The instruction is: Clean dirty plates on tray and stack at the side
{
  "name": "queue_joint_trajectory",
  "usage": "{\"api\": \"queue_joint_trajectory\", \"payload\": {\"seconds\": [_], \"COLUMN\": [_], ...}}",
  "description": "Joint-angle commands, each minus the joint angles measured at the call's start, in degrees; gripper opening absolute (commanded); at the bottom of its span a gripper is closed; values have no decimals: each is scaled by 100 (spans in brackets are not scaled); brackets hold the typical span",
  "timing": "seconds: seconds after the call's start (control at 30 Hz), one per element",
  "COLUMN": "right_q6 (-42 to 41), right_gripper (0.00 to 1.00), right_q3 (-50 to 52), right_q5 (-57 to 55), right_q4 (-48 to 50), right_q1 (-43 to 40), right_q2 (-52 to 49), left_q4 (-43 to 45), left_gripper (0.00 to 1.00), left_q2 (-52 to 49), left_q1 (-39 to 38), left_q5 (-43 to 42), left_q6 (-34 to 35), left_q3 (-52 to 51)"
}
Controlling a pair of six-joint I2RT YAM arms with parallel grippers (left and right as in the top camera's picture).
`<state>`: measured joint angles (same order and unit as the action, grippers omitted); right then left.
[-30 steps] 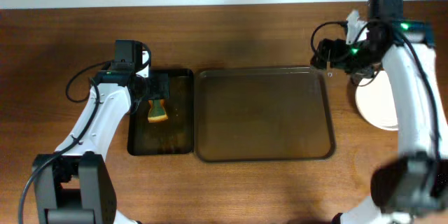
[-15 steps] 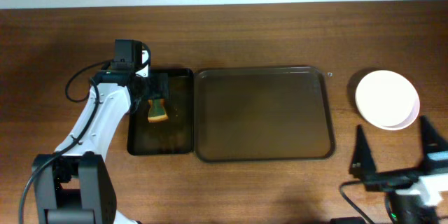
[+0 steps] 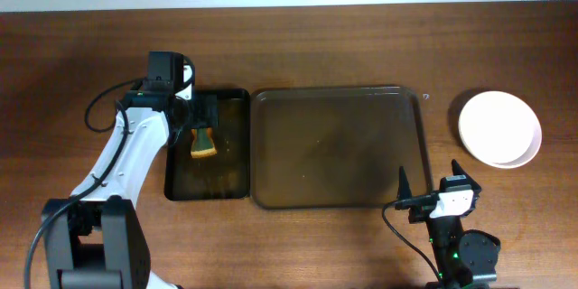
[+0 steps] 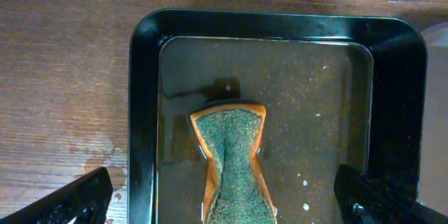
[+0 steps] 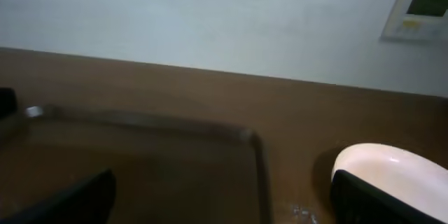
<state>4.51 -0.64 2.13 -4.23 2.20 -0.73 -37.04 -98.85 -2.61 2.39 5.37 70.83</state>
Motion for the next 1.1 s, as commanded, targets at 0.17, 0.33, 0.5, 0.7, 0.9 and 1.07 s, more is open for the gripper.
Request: {"api": "queue_joint_trajectory", "payload": {"seconds": [0.17, 0.33, 0.5, 0.7, 0.9, 1.07], "right_q6": [-46, -46, -46, -46, -46, -46], "right_gripper": [98, 98, 98, 98, 98, 99], "right_q3": [33, 33, 33, 33, 33, 33], "right_q5": [-240, -243, -240, -243, -243, -243], "right_q4": [-33, -33, -35, -33, -33, -33], "right_q1": [37, 37, 37, 37, 37, 37], "right_q2": [55, 55, 55, 55, 55, 55], "left_q4": [-4, -4, -4, -98, 214, 3091], "left_gripper": [100, 100, 100, 100, 100, 100], "left_q2": [61, 61, 61, 1849, 5235, 7875], "left_q1": [7, 7, 7, 37, 70, 70], "left_q5": [39, 39, 39, 153, -7, -26], "left_q6": [-31, -31, -31, -33, -26, -26], "left_q3": [48, 48, 48, 46, -1598, -4468]}}
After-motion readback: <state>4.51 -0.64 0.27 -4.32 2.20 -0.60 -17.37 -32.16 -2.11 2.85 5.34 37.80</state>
